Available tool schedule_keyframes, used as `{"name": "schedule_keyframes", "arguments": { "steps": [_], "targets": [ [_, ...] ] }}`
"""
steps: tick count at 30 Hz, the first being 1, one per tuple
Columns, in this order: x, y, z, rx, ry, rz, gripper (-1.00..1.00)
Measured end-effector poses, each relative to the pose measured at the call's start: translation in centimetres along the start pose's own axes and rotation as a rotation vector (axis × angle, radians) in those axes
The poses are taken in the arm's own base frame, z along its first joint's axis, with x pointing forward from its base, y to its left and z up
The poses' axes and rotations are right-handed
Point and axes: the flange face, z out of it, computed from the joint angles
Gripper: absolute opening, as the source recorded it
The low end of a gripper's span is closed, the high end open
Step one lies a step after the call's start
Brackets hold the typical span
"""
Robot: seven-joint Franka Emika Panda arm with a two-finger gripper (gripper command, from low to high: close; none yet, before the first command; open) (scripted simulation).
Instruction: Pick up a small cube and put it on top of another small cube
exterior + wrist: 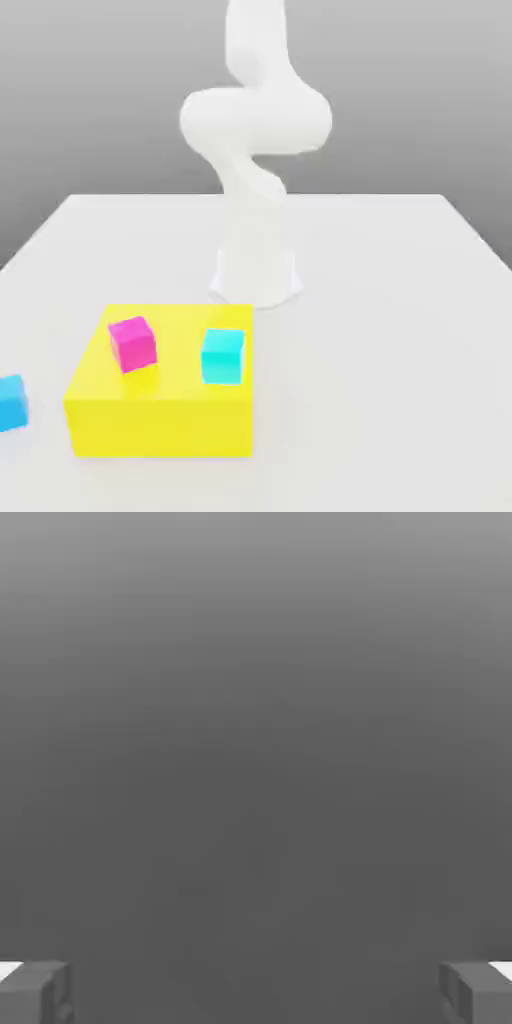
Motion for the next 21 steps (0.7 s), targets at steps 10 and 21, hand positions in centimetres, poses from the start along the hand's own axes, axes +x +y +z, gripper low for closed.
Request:
{"name": "schedule_keyframes", "arguments": {
  "steps": [10, 21],
  "targets": [
    [-3.7, -5.8, 15.4, -0.017, -0.264, -0.371, 0.0],
    [-15.6, -10.3, 31.4, -0.018, -0.523, -0.808, 0.0]
  ]
}}
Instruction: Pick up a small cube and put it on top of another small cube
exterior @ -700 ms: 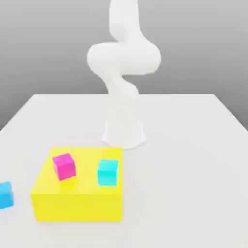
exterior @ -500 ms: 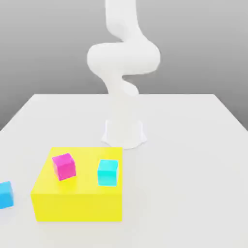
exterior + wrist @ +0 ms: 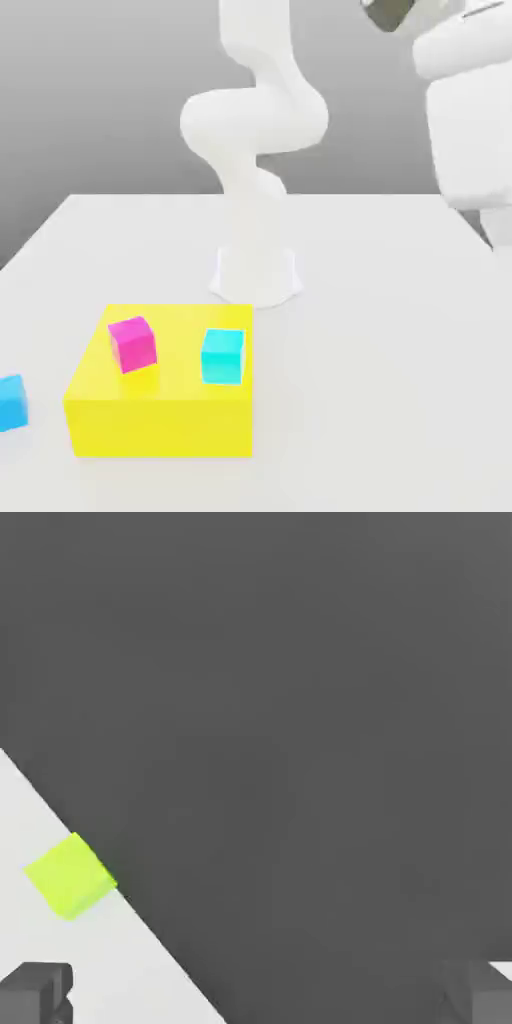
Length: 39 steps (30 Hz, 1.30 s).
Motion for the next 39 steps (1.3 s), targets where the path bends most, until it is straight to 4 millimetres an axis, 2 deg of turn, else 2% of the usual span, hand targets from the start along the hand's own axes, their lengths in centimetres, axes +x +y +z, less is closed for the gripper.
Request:
{"name": "schedule_keyframes", "arguments": {
  "steps": [6, 13, 17, 18, 24, 26, 28, 29, 34, 39],
  "targets": [
    [-1.1, -3.9, 10.5, -0.016, -0.129, -0.23, 0.0],
    [-5.2, -8.7, 22.5, -0.035, -0.277, -0.52, 0.0],
    [-7.3, -8.7, 29.1, -0.038, -0.297, -0.559, 0.0],
    [-7.6, -8.6, 30.0, -0.038, -0.297, -0.56, -1.0],
    [-7.8, -8.5, 30.4, -0.037, -0.3, -0.56, -1.0],
    [-7.2, -8.8, 28.7, -0.037, -0.3, -0.561, -1.0],
    [-6.4, -9.1, 25.8, -0.037, -0.299, -0.561, -1.0],
    [-6.0, -8.5, 24.4, -0.041, -0.299, -0.54, -1.0],
    [-4.9, 1.6, 18.1, -0.09, -0.288, -0.252, -1.0],
    [-6.7, 11.8, 12.1, -0.137, -0.271, 0.061, -1.0]
  ]
}}
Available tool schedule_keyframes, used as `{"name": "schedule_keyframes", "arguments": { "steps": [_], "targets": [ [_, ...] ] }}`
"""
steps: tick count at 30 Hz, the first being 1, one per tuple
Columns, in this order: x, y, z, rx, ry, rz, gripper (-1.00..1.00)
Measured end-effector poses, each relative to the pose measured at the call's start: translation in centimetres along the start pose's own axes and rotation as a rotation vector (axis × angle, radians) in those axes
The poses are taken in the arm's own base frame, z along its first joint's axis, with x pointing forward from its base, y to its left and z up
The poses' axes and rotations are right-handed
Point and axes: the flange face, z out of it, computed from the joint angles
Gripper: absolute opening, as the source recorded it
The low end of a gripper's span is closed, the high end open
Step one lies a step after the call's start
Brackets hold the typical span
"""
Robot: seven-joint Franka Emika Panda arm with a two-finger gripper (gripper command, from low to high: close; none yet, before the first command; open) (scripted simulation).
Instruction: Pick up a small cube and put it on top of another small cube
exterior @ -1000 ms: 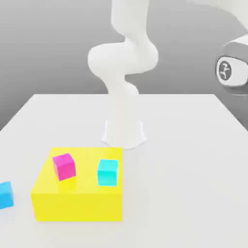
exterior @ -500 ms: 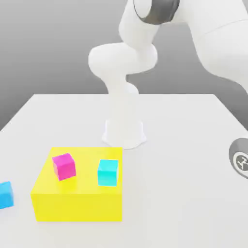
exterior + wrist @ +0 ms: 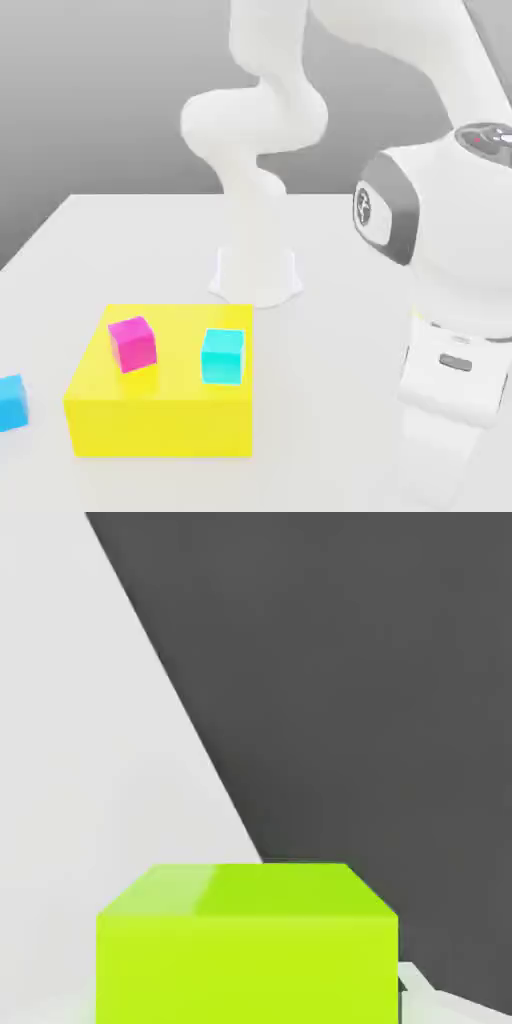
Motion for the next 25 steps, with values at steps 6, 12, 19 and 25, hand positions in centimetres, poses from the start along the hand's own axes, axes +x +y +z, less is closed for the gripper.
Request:
{"name": "schedule_keyframes", "arguments": {
  "steps": [6, 12, 19, 25],
  "targets": [
    [-6.5, 13.0, -3.4, 0.003, -0.003, 0.414, -1.0],
    [-14.7, 19.3, -5.4, 0.009, -0.005, 0.745, -1.0],
    [-22.3, 23.4, -3.6, 0.017, -0.005, 1.048, -1.0],
    [-22.6, 23.4, -0.1, 0.014, -0.005, 1.057, 1.0]
  ]
}}
